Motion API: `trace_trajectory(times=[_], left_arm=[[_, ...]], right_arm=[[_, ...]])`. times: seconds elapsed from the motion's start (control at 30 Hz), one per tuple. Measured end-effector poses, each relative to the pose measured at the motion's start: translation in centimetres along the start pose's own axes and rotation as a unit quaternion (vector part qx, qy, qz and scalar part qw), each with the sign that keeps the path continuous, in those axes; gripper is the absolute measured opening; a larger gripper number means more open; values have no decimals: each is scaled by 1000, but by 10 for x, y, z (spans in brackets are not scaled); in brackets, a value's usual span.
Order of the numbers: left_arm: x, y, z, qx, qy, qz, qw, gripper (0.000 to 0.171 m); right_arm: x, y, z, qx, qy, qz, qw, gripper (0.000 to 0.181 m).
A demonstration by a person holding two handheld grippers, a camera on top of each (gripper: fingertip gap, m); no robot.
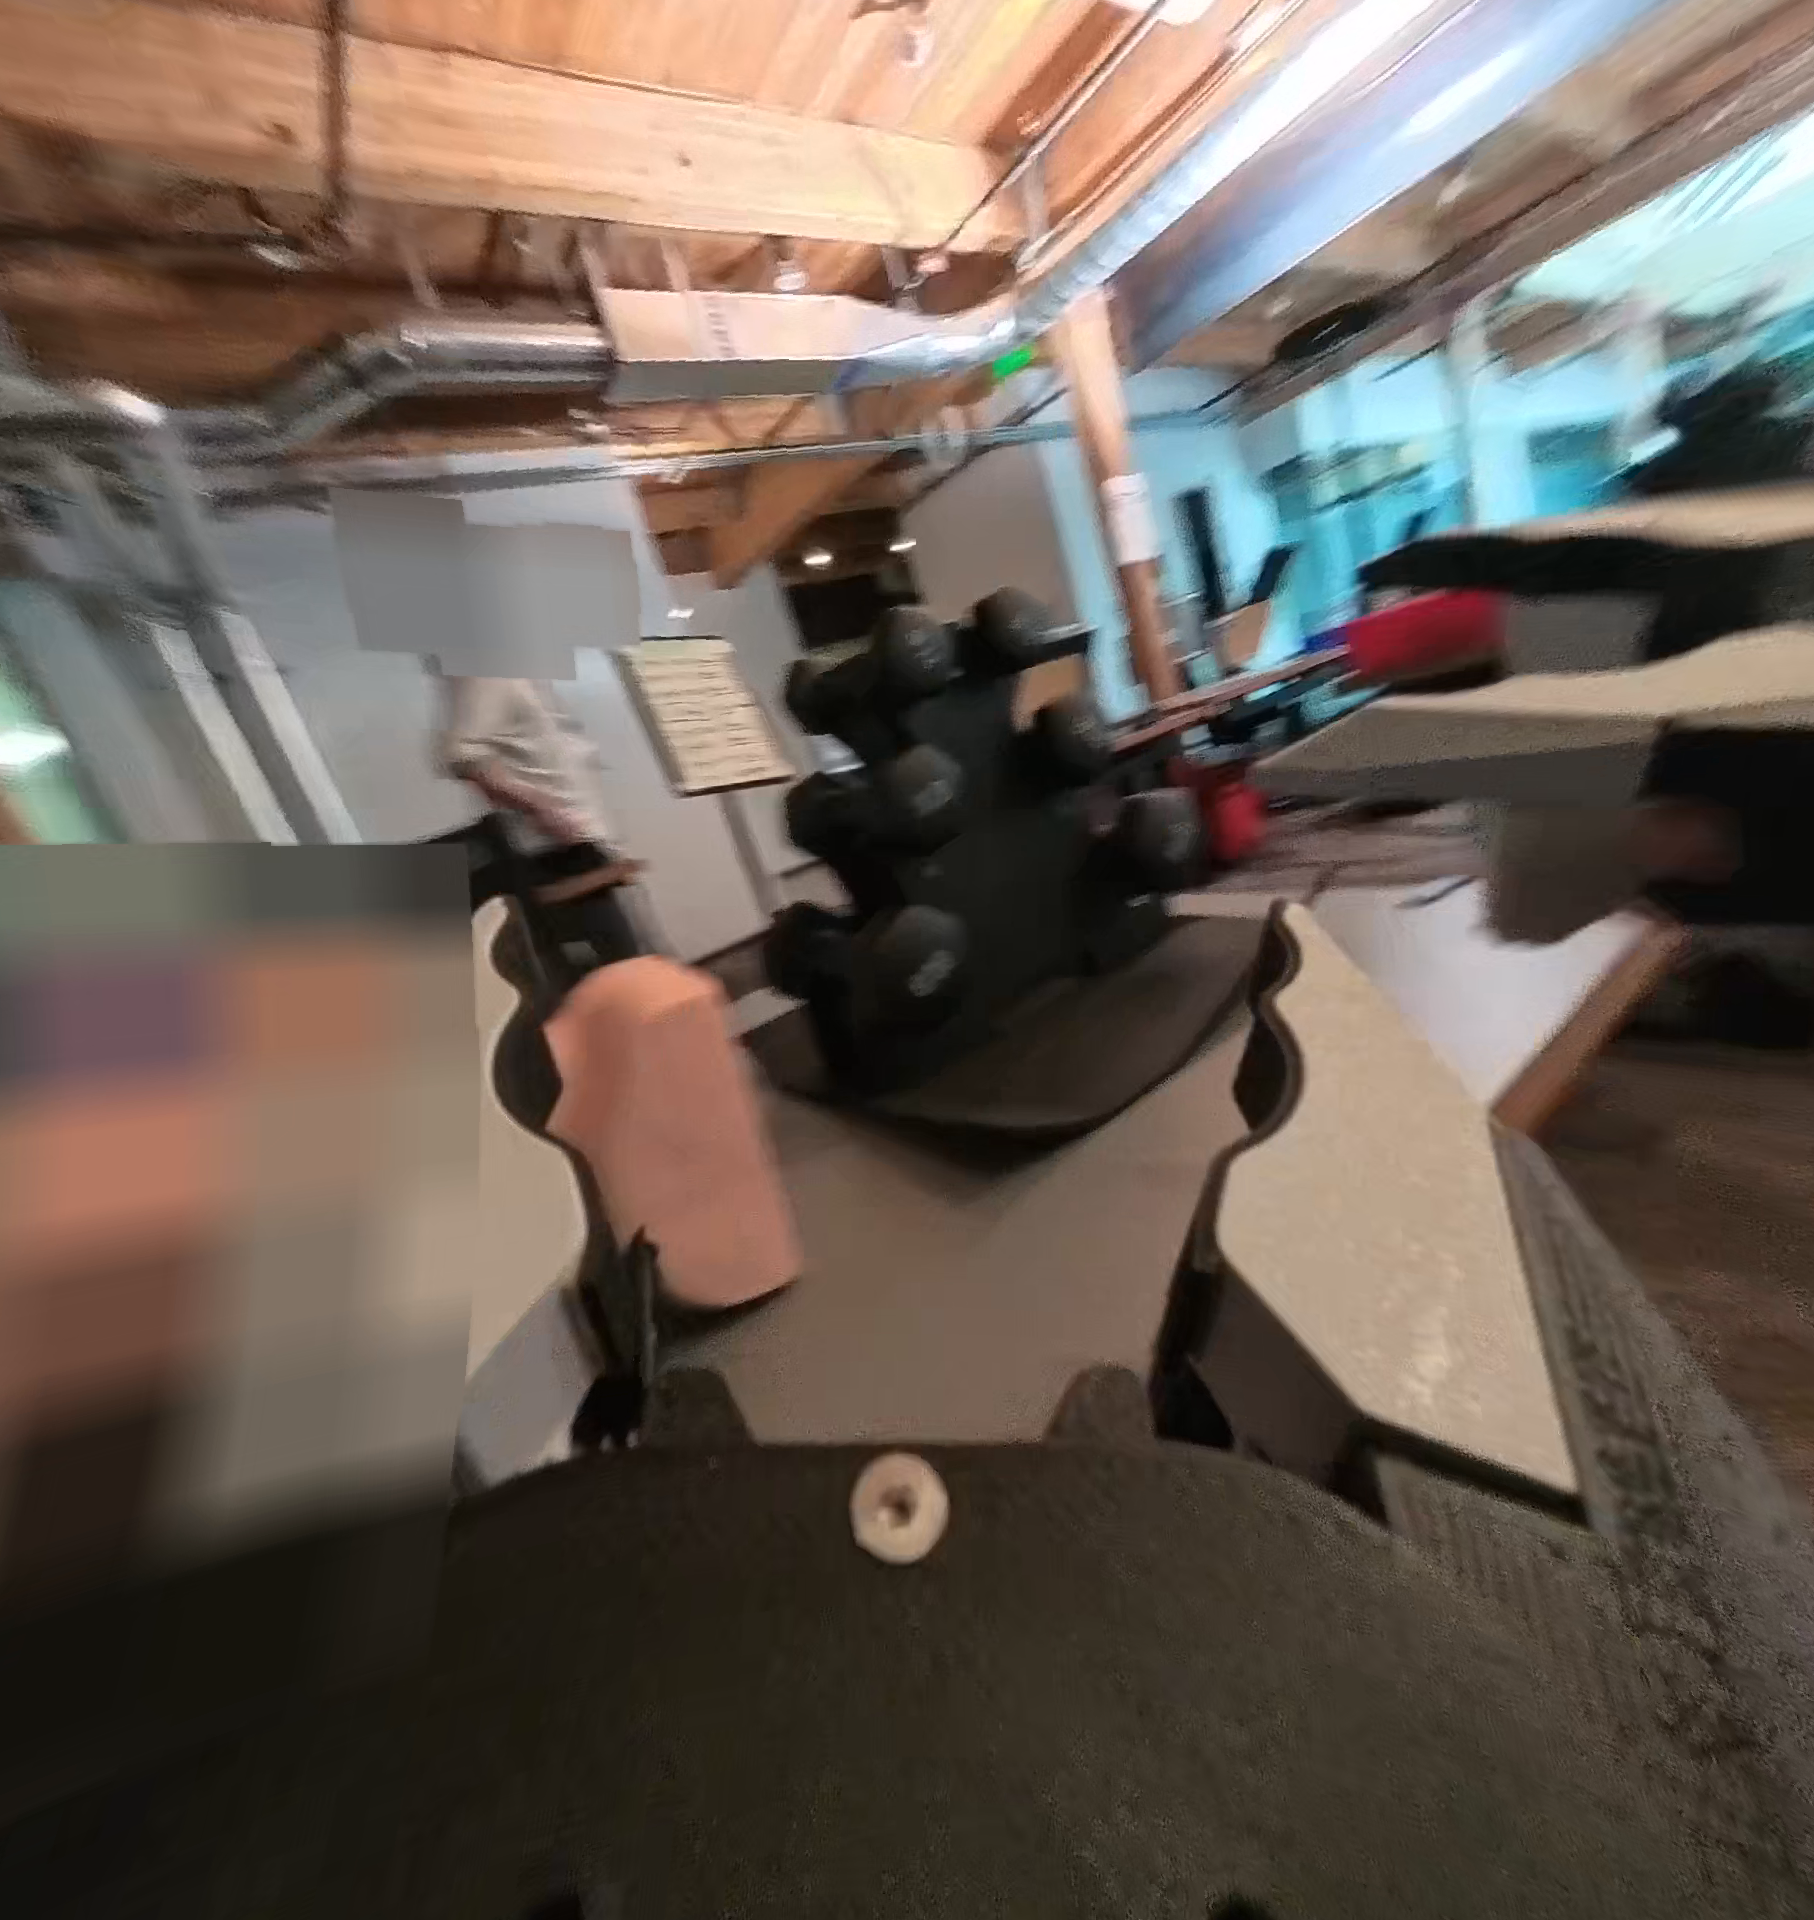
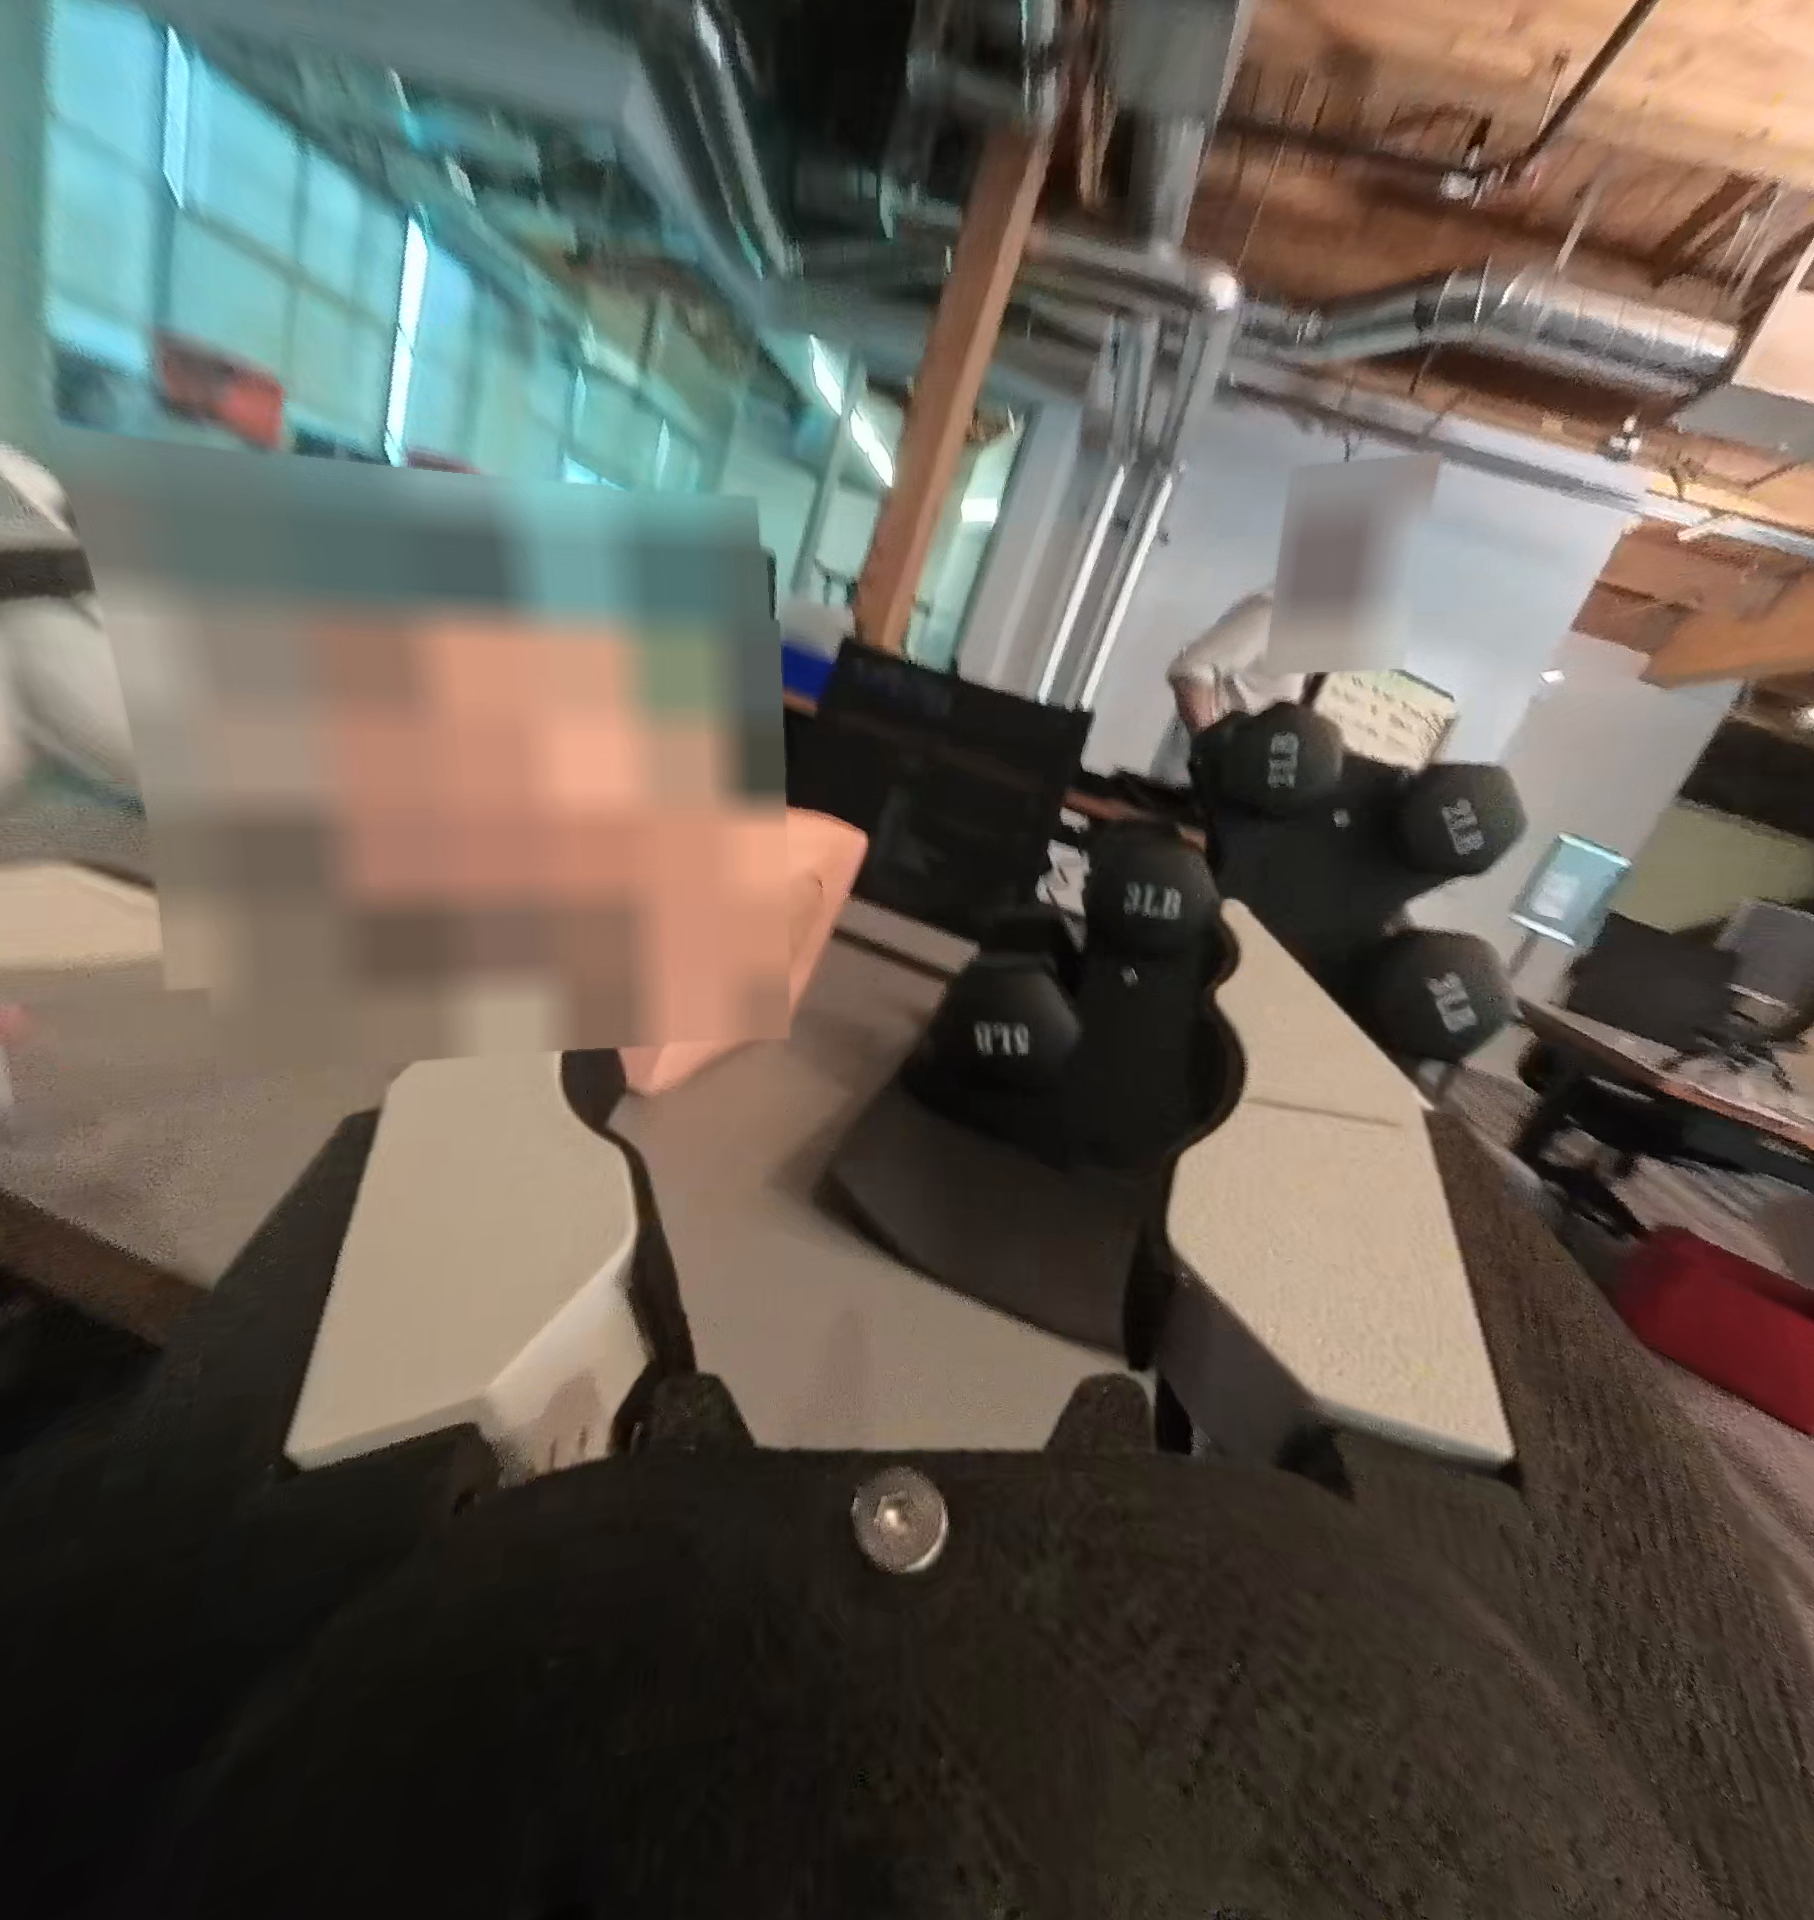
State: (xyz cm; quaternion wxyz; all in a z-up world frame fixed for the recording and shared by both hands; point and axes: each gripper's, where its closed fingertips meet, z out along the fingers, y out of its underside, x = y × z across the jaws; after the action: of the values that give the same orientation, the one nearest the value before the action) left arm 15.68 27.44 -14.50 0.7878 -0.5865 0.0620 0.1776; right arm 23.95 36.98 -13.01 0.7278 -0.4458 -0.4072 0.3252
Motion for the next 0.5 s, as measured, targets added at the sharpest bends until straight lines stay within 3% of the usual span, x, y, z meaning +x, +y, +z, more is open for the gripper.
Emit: trace_trajectory(times=[0.1, 0.23, 0.5], left_arm=[[-28, 9, -24, -60, -70, 74, 993, 125], [-48, 1, -40, -87, -88, 86, 989, 122], [-36, -6, -45, -102, -43, 43, 993, 124]], right_arm=[[0, 5, -1, -48, 15, -24, 998, 98], [-22, -19, -1, -25, -12, -4, 1000, 92], [-56, -32, -9, -33, -62, 4, 998, 90]])
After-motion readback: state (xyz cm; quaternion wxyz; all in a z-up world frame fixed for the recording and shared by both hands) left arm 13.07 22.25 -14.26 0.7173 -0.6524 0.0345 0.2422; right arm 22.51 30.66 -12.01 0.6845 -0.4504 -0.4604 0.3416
